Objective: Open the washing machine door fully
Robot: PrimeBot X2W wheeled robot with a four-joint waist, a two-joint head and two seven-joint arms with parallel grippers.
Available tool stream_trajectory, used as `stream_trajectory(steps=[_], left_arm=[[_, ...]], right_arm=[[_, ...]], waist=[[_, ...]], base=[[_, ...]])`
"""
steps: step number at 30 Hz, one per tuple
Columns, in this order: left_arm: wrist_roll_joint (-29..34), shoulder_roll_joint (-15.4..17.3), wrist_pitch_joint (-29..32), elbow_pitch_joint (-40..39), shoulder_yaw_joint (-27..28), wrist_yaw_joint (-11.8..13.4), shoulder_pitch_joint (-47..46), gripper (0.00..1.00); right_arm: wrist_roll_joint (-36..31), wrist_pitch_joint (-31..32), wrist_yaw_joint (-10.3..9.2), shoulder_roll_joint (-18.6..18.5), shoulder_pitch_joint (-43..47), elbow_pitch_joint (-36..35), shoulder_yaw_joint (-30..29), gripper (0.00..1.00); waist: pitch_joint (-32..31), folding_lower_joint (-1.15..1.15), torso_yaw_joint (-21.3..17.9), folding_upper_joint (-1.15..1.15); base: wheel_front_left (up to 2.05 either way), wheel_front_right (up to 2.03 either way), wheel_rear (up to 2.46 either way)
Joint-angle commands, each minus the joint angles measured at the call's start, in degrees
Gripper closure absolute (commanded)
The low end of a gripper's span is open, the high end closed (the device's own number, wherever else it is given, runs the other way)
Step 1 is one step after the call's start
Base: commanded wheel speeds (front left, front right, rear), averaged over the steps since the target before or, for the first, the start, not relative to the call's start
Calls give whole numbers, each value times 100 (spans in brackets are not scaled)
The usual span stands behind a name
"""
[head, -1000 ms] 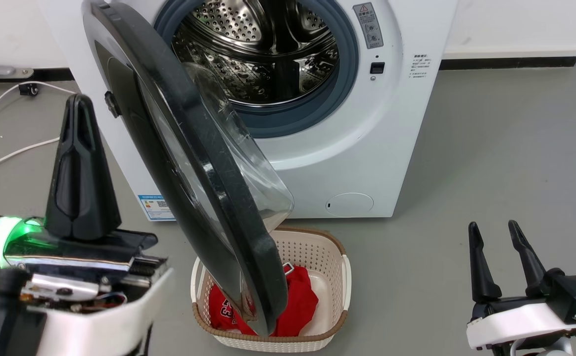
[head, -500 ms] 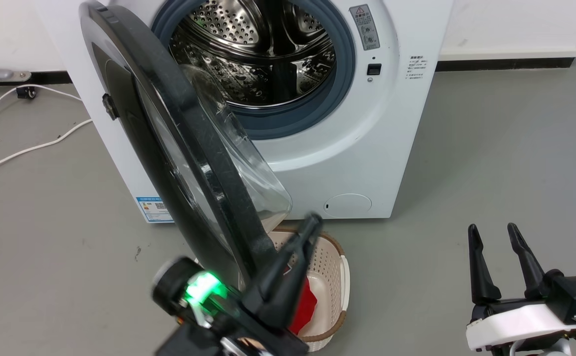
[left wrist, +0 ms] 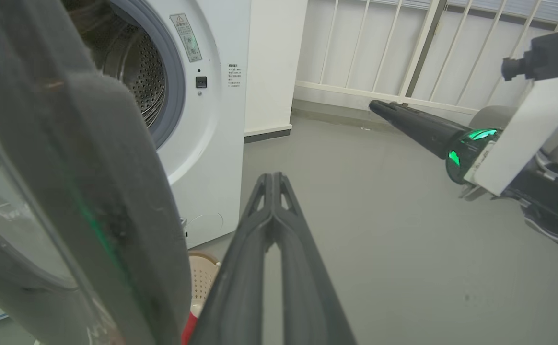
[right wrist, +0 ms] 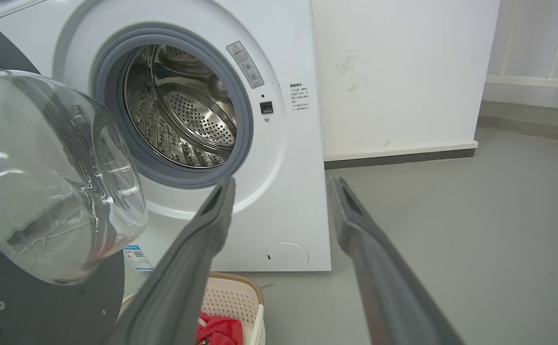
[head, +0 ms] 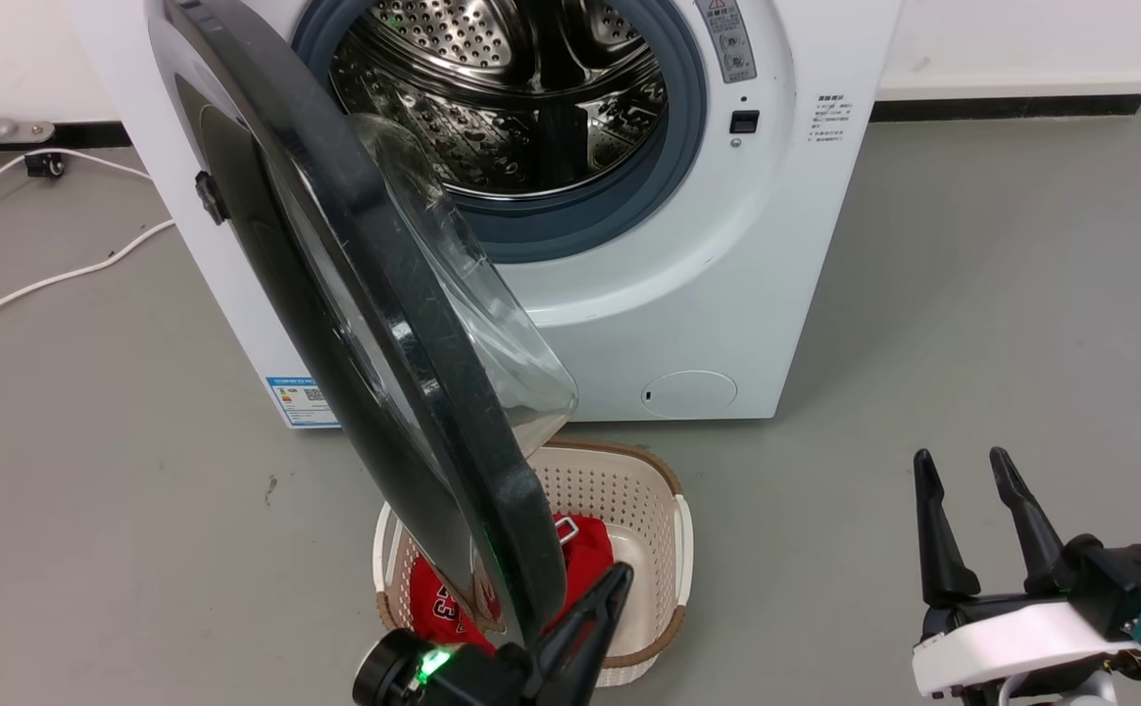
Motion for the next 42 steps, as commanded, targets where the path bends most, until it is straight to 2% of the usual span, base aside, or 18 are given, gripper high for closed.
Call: stream_trajectory(steps=[1,13,25,33,42], left_arm=[[51,-63,-76,161,50,73,-184,100],[38,-337,-362,1308,345,501,-850,100],[-22,-273,-428,1028,522,586,-494,100],[-35,-139,-425,424,660,759,184,100],[-108,107,-378,77,819,913,638,100]], right_arm=[[26,-31,-2,9,-120,22,23,0],[143,-33,-2,9,-144,227,131,0],[242,-18,-2,9,-96,326,149,0],[272,8,-2,9,47,346,129,0],[294,30,-2,8,59,329,64,0]], waist=[[14,0,-15,0],[30,0,-85,0],[-32,0,86,0],[-143,0,473,0],[-84,0,1280,0]], base=[[0,0,0],[0,0,0],[0,0,0],[0,0,0],[0,0,0]])
